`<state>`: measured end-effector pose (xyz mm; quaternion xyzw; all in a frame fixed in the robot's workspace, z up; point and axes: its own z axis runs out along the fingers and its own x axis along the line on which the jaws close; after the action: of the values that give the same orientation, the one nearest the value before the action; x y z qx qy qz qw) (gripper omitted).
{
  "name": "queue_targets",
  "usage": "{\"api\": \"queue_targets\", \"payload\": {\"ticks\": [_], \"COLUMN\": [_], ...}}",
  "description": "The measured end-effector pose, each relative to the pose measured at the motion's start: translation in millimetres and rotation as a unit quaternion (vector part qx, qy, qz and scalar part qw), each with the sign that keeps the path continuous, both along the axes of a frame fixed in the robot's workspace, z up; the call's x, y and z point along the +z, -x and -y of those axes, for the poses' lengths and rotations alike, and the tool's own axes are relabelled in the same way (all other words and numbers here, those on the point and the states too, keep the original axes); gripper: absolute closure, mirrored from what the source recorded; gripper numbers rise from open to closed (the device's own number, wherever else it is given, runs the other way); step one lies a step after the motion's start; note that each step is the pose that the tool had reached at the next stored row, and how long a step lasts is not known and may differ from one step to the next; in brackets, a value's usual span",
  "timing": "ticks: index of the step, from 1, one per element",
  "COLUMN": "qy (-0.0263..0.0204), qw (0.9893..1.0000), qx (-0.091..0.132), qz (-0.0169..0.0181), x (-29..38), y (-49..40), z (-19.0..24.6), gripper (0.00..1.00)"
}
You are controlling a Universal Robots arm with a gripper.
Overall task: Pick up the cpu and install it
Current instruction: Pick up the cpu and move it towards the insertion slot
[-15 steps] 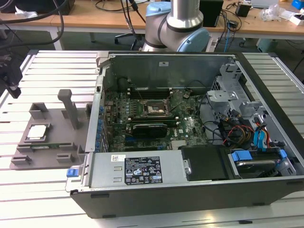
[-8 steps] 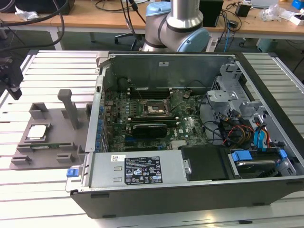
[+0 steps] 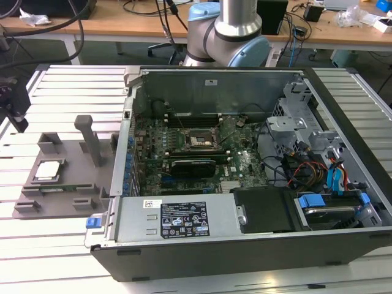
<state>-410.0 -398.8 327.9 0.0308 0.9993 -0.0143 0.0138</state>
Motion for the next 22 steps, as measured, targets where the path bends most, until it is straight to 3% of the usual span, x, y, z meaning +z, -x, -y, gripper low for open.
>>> {"api": "queue_targets", "payload": {"ticks": [5,22], "qy": [0.0050,0.0072], "qw": [1.0000,1.0000], "qx": [0.001,0.001], "qz": [0.0001,0.0000], "x": [-7.0,-12.9], "y": [0.0,-0.3], "z": [0.0,0.0], "gripper": [0.36,0.36]}}
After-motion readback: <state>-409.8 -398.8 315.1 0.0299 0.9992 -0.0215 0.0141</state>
